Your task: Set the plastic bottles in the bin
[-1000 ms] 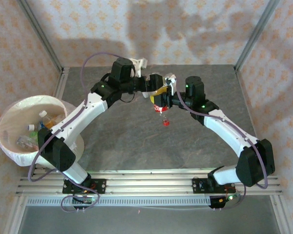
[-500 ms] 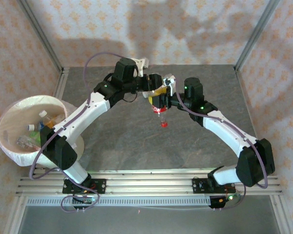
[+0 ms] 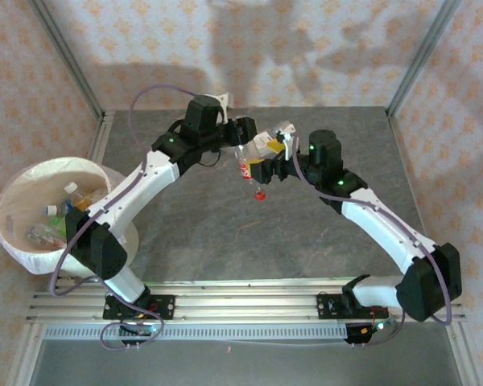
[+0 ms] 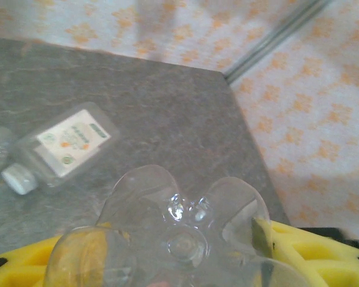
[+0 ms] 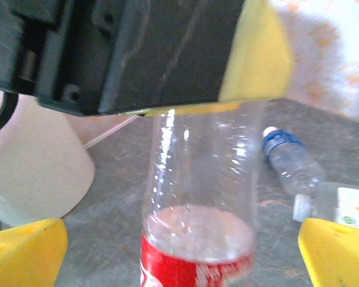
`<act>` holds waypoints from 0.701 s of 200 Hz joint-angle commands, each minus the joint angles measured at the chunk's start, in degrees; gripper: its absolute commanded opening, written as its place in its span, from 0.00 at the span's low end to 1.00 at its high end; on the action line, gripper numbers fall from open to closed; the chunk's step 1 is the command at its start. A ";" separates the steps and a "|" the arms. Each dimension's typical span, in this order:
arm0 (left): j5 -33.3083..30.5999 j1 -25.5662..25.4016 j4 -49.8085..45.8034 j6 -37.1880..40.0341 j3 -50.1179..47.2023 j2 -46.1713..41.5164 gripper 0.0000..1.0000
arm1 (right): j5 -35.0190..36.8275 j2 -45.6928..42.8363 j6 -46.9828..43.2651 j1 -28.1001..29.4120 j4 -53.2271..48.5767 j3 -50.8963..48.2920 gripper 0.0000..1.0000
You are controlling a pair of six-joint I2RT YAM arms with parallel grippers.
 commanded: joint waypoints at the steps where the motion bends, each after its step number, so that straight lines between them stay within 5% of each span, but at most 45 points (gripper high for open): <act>1: -5.75 1.51 -2.75 2.63 1.26 -4.37 0.47 | 7.13 -3.94 -2.51 0.26 0.53 -1.99 0.99; 96: -28.58 3.51 -16.40 12.32 5.42 -17.79 0.47 | 34.63 -7.41 1.11 0.26 -0.58 -3.76 0.99; 140: -37.28 3.96 -26.72 19.70 17.41 -19.13 0.47 | 38.49 -5.35 3.51 0.26 -3.42 -1.59 0.99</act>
